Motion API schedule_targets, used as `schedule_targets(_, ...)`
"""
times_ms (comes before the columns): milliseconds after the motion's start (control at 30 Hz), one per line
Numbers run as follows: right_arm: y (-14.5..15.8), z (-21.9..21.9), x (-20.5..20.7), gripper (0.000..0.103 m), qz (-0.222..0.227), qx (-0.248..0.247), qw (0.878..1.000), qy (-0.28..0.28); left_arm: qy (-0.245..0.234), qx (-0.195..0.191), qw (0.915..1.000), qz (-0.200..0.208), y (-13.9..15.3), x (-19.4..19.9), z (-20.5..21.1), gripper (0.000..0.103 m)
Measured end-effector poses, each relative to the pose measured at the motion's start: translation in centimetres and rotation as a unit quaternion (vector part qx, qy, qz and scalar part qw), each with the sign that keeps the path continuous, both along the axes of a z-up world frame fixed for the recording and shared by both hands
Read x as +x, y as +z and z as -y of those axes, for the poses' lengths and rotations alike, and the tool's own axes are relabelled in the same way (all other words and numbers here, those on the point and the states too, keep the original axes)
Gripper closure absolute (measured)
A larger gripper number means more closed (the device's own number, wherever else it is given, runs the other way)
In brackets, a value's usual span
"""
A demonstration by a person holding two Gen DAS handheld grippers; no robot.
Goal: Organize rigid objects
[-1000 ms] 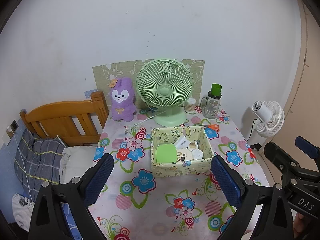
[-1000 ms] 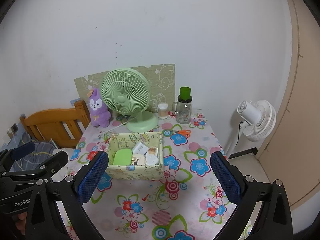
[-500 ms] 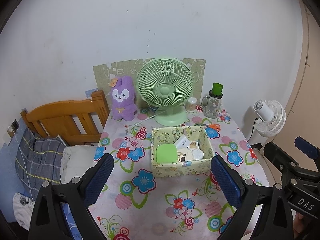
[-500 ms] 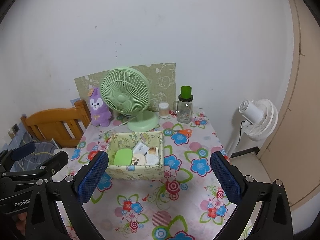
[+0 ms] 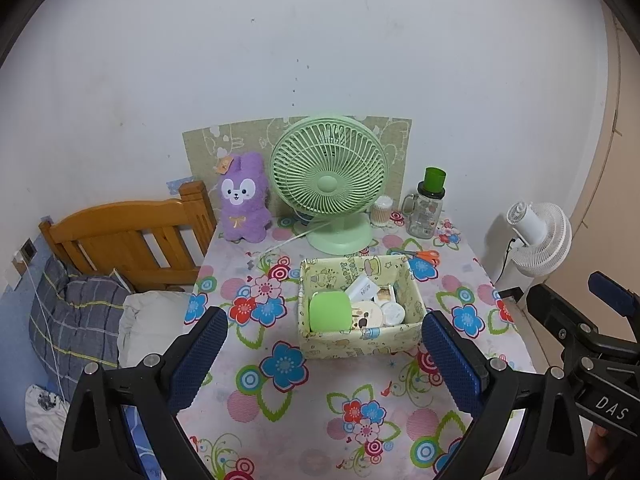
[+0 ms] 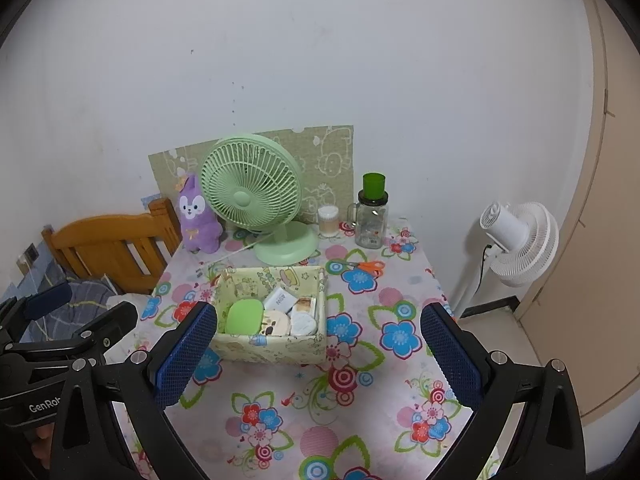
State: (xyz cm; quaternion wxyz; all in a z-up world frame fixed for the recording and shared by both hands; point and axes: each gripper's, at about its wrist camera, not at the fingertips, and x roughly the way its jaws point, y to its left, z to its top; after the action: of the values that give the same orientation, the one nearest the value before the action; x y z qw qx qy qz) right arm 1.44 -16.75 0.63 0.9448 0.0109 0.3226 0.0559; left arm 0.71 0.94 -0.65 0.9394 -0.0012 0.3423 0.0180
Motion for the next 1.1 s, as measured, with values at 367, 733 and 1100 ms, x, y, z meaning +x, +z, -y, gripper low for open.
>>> schedule_targets(367,0.08,-0.19,0.26,0.0,0.002,-0.003,1.0,0.001,0.002,-0.002,1.0,0.0,-0.09,0.2,-0.23,0.004)
schedule_targets(733,0.33,-0.62,0.09,0.0,0.007,-0.004,1.0,-0.001,0.004,-0.004,1.0,0.002,0.44,-0.1,-0.73,0.004)
schedule_targets(1100,0.41,-0.77,-0.13,0.0,0.008,-0.005,1.0,-0.009,-0.003,-0.003,1.0,0.004,0.41,0.23,-0.7,0.004)
